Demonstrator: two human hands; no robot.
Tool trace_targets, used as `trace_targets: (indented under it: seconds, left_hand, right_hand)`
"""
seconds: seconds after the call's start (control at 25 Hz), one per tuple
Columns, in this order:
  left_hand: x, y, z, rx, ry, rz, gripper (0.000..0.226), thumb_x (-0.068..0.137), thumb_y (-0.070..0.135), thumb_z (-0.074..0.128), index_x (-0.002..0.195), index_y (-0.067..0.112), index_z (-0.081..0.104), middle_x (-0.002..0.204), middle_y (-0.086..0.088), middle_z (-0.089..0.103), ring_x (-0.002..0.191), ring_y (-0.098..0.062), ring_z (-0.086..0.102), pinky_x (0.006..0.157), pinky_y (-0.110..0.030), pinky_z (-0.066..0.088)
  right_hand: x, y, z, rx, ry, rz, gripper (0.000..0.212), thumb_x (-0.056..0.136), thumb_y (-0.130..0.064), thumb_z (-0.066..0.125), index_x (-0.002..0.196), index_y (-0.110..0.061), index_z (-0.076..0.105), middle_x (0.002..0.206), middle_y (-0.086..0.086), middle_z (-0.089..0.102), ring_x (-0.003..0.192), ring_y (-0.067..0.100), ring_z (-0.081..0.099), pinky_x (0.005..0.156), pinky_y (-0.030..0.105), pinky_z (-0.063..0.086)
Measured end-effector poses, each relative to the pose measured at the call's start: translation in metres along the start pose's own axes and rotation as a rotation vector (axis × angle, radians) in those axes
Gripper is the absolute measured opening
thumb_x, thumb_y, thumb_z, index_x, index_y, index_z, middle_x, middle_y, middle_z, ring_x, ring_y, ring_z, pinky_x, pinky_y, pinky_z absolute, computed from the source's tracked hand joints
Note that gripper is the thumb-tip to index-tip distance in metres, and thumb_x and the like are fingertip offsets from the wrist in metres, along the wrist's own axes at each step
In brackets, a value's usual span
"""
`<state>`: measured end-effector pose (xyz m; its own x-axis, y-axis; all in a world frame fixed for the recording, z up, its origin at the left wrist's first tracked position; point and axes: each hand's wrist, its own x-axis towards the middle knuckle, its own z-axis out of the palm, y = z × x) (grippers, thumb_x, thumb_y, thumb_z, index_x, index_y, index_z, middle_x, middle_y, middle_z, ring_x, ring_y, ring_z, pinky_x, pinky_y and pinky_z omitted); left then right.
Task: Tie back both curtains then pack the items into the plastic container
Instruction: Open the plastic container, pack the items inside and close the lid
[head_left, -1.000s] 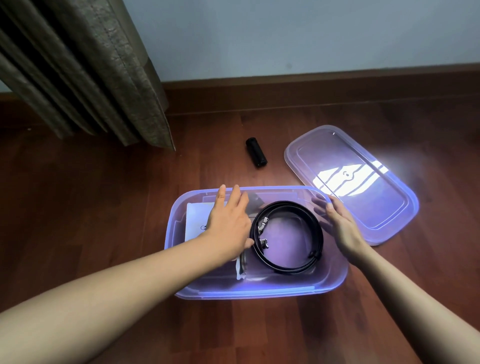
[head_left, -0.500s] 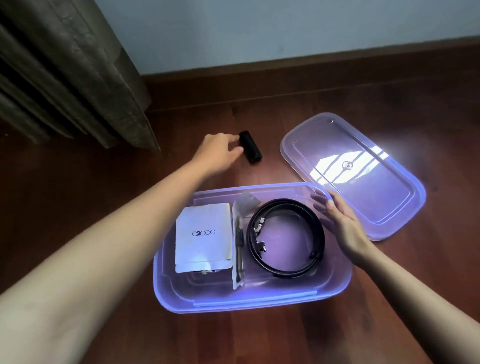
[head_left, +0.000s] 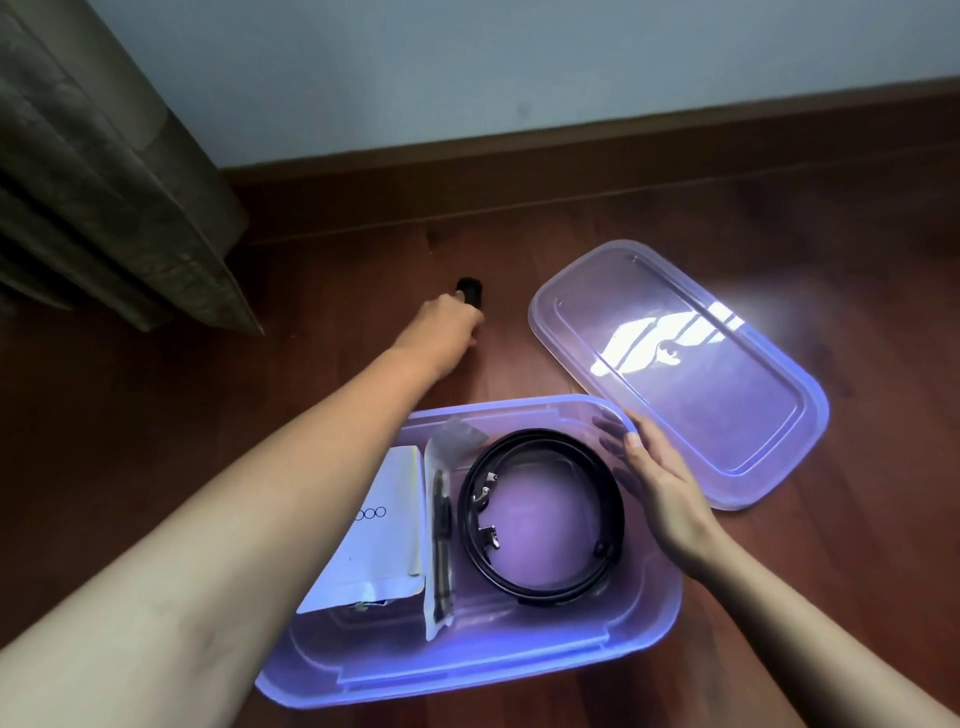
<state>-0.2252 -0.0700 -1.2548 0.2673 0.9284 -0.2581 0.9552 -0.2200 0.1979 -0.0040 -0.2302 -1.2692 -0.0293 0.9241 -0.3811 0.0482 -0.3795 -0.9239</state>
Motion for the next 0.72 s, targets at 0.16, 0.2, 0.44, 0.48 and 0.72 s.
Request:
trace_targets:
  seconds: [0.16, 0.2, 0.44, 0.48, 0.72]
  left_hand:
    - [-0.013, 0.004, -0.014, -0.413, 0.244, -0.165, 0.019, 0.083, 0.013, 0.067, 0.1, 0.01, 0.073, 0.105, -0.013, 0.07, 0.101, -0.025, 0.063, 0.085, -0.023, 0.042]
    - [-0.021, 0.008, -0.022, -0.521, 0.297, -0.199, 0.019, 0.081, 0.015, 0.07, 0.099, 0.012, 0.074, 0.102, -0.009, 0.072, 0.098, -0.019, 0.063, 0.084, -0.02, 0.04]
    - [-0.12, 0.047, -0.045, -1.044, 0.036, 0.019, 0.019, 0.073, 0.008, 0.077, 0.091, 0.014, 0.076, 0.091, -0.002, 0.073, 0.094, -0.004, 0.067, 0.089, -0.014, 0.047]
    - [-0.138, 0.058, -0.035, -1.0, -0.033, 0.057, 0.017, 0.073, 0.007, 0.077, 0.09, 0.012, 0.076, 0.09, -0.003, 0.074, 0.094, -0.001, 0.066, 0.088, -0.013, 0.047]
    - [-0.159, 0.087, 0.041, -0.299, -0.132, 0.321, 0.016, 0.081, 0.007, 0.059, 0.089, 0.006, 0.073, 0.095, -0.014, 0.068, 0.097, -0.031, 0.064, 0.079, -0.035, 0.05]
  right_hand:
    - [0.0, -0.004, 0.002, 0.004, -0.006, 0.0, 0.028, 0.102, -0.021, 0.03, 0.112, -0.036, 0.053, 0.122, -0.021, 0.057, 0.113, -0.011, 0.053, 0.094, 0.015, 0.04]
    - [0.0, -0.005, 0.002, 0.006, -0.008, -0.003, 0.028, 0.102, -0.021, 0.03, 0.111, -0.035, 0.052, 0.121, -0.021, 0.056, 0.112, -0.013, 0.052, 0.093, 0.013, 0.04]
    - [-0.002, -0.006, 0.002, -0.009, -0.016, -0.003, 0.026, 0.102, -0.023, 0.031, 0.109, -0.036, 0.053, 0.119, -0.022, 0.056, 0.11, -0.013, 0.053, 0.091, 0.011, 0.04]
    - [-0.002, -0.006, 0.001, -0.017, -0.006, -0.001, 0.026, 0.102, -0.023, 0.032, 0.108, -0.036, 0.053, 0.12, -0.021, 0.056, 0.111, -0.01, 0.053, 0.093, 0.014, 0.04]
    - [-0.006, -0.01, 0.003, -0.029, -0.007, -0.002, 0.026, 0.102, -0.022, 0.03, 0.121, -0.026, 0.049, 0.129, -0.005, 0.053, 0.113, -0.01, 0.048, 0.091, 0.013, 0.039]
